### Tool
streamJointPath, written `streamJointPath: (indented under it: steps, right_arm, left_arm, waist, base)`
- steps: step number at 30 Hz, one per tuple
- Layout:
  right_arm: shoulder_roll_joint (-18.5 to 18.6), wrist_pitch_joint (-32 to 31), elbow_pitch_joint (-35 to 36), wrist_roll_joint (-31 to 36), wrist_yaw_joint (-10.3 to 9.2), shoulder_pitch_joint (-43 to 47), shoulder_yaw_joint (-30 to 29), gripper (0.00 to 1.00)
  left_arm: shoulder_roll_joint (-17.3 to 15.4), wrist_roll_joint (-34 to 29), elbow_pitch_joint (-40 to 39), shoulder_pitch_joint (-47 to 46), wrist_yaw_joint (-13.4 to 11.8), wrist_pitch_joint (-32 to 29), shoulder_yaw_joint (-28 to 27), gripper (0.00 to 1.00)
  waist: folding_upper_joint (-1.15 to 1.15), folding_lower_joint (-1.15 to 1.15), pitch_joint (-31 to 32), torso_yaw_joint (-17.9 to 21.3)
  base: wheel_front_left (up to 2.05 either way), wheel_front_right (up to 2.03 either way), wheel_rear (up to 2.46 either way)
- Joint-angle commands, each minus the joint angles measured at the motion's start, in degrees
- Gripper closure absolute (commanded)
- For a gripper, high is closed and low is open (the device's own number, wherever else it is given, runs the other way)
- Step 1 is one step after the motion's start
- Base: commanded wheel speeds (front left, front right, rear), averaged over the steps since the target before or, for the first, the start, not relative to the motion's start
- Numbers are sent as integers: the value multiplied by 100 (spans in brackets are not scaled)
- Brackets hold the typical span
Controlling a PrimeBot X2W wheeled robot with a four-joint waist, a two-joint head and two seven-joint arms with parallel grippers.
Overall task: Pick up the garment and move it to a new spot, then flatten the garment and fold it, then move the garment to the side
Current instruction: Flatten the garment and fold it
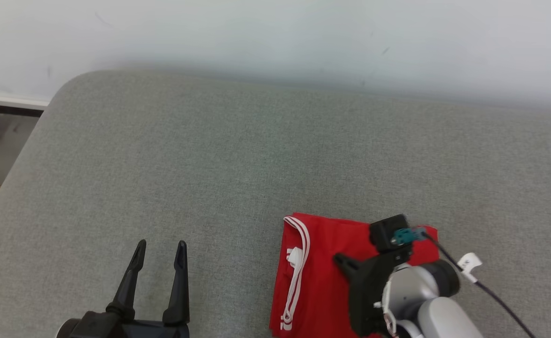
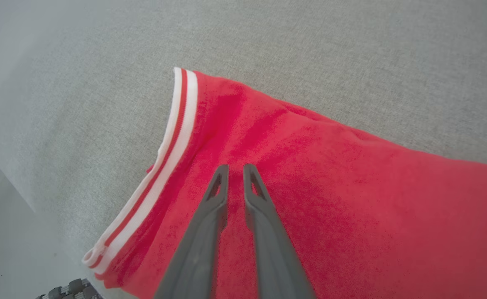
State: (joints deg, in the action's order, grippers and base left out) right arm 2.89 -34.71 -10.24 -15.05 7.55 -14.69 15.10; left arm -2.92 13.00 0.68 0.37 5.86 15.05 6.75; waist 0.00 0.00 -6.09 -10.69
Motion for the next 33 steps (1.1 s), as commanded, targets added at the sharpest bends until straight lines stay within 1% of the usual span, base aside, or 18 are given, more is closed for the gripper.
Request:
streamJointPath:
  steps: [1, 7, 16, 23, 24, 25, 26, 27, 30, 33]
  right_arm:
    - [-1, 39, -30, -64, -15, 37, 86, 100]
    - [2, 79, -381, -113, -15, -203, 581, 100]
    - [3, 372, -1161, -209, -15, -737, 985, 100]
    - [2, 710, -1325, -641, -15, -1079, 1320, 100]
    - [1, 790, -1292, -728, -15, -1124, 1364, 96]
    - [1, 882, -1249, -791, -15, -1165, 1390, 51]
    - [5, 969, -1218, -825, -15, -1201, 1378, 9]
    - [8, 1046, -1172, -829, -15, -1215, 1324, 0]
    - [6, 1296, -1010, -645, -15, -1132, 1008, 0]
    - [2, 1573, -739, -374, -15, -846, 441, 0]
  left_arm:
    - [6, 27, -24, -47, -23, 17, 5, 0]
    - [6, 119, 18, -148, -72, 17, 94, 0]
    - [6, 227, 18, -101, -130, 17, 207, 0]
    - [6, 241, 37, -44, -165, 17, 213, 0]
    - [5, 231, 37, -51, -165, 17, 208, 0]
    - [6, 219, 33, -52, -170, 17, 192, 0]
    - [6, 199, 31, -45, -166, 17, 175, 0]
    - [6, 174, 30, -37, -166, 17, 161, 0]
    - [5, 120, 19, 25, -167, 17, 84, 0]
    - [6, 171, -3, 87, -163, 17, 6, 0]
  waist:
    - [0, 0, -65, -52]
    - [0, 0, -228, -232]
    - [0, 0, -306, -486]
    - [0, 0, -223, -457]
    - [0, 0, -207, -441]
    - [0, 0, -180, -416]
    - [0, 0, -158, -391]
    - [0, 0, -133, -360]
    - [0, 0, -41, -232]
    - [0, 0, 82, -97]
  base:
    - [0, 0, 0]
    - [0, 0, 0]
    - [0, 0, 0]
    - [0, 0, 0]
    - [0, 0, 0]
    - [0, 0, 0]
    - [0, 0, 0]
    - [0, 0, 0]
    - [0, 0, 0]
    - [0, 0, 0]
